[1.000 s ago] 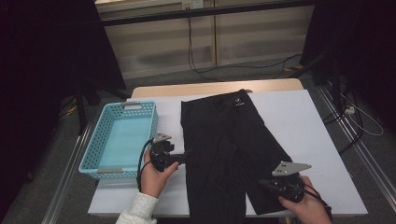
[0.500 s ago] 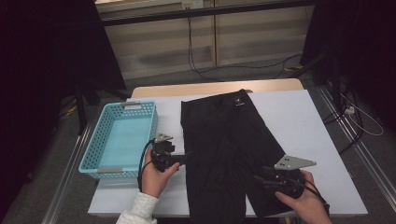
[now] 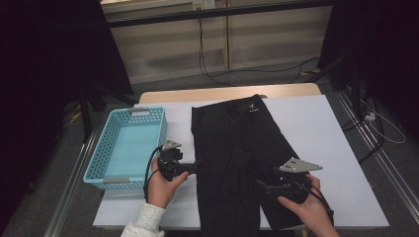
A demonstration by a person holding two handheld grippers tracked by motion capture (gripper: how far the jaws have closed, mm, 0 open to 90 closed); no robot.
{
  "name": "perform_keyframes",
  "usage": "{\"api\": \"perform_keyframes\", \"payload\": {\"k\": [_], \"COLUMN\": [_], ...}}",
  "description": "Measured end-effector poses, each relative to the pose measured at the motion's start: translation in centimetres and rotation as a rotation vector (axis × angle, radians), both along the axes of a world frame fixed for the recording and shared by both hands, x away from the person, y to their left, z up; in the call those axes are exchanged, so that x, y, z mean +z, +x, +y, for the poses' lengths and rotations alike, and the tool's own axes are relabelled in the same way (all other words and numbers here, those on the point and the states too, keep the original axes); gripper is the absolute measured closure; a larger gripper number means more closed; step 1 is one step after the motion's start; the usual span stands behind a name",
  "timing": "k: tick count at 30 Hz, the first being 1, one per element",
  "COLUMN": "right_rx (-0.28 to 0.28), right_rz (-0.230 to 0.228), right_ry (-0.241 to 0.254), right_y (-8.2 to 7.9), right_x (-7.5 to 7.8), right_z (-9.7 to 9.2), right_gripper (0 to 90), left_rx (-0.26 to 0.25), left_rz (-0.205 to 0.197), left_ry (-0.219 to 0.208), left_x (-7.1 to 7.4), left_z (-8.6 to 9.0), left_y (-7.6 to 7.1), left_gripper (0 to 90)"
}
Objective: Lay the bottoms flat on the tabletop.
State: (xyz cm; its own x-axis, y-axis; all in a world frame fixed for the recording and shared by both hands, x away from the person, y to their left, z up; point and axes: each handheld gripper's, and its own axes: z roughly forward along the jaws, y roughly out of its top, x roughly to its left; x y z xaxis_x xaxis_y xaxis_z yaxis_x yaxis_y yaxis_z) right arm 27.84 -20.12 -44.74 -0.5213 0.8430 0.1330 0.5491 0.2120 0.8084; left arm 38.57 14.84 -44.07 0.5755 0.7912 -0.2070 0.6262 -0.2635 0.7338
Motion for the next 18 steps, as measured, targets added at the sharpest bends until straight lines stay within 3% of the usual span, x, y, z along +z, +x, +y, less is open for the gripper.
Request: {"api": "perform_keyframes", "payload": {"k": [8,18], "right_rx": [0.006,0.066], "right_rz": [0.000,-0.016], "right_ry": [0.007,-0.014], "right_y": [0.2,0.6], "right_x": [0.0,-0.1], "right_z": [1.0,2.8], "right_gripper": [19.7,15.8], "left_rx": [-0.011,-0.012], "left_rz": [-0.009,-0.004], "left_ry": [0.013,0.009], "left_x": [-0.2,-0.3], "left_z": [0.1,0.5], "left_y": [-0.1,-0.1], "left_gripper": [14.0,13.2]}}
